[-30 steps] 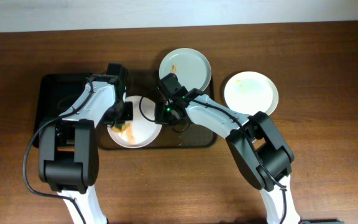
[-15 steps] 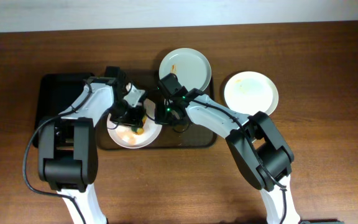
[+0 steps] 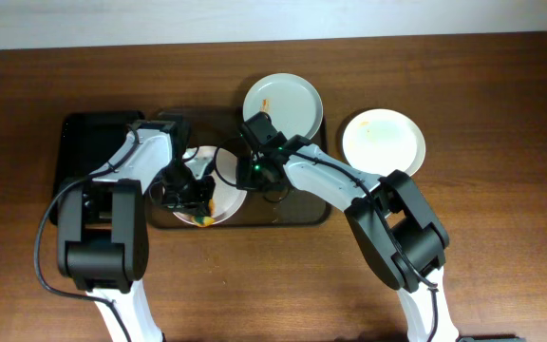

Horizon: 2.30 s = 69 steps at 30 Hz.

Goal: Clean dirty plates on tray and stack at the side
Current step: 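Scrub the bottom plate with the sponge in the left gripper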

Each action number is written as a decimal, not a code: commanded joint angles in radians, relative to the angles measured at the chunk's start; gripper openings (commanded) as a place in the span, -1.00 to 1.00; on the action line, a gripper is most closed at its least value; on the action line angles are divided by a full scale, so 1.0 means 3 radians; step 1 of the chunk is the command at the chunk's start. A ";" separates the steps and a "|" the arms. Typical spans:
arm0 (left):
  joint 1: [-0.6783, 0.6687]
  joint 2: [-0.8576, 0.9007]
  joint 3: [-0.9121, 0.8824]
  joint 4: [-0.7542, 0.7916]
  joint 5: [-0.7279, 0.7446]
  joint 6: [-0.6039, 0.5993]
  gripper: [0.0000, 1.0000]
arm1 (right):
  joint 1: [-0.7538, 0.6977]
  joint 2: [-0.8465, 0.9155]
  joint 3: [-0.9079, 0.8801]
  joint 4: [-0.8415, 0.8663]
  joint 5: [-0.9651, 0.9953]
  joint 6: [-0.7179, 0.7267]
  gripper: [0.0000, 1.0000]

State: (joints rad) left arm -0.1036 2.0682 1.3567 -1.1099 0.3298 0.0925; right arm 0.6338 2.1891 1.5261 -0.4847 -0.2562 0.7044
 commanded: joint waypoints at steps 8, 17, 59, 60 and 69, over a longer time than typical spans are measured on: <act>0.0226 0.0262 -0.0146 0.0387 0.0496 0.0090 -0.99 | -0.0023 0.0099 0.0006 -0.0014 0.0092 0.0032 -0.92; 0.0646 0.0262 -0.0141 0.1681 0.0484 -0.0181 -0.99 | -0.0023 0.0099 0.0006 -0.0017 0.0093 0.0032 -0.92; 0.0258 0.0261 -0.0085 0.0650 -0.0771 -0.0913 -0.99 | -0.0023 0.0099 0.0006 0.0008 0.0061 0.0004 -0.92; 0.0290 0.0259 -0.0017 0.0593 -0.0904 -0.1077 -0.99 | -0.0023 0.0099 0.0008 0.0010 -0.0004 -0.0057 -0.91; 0.0359 0.0036 0.1857 -0.0443 -0.0938 -0.1301 -0.99 | -0.0019 -0.0607 0.0023 -0.0434 0.0465 -0.0434 -0.92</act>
State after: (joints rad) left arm 0.0017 2.1139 1.7779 -1.2091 0.0837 -0.2733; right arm 0.6308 2.1536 1.5246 -0.5602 -0.2459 0.6376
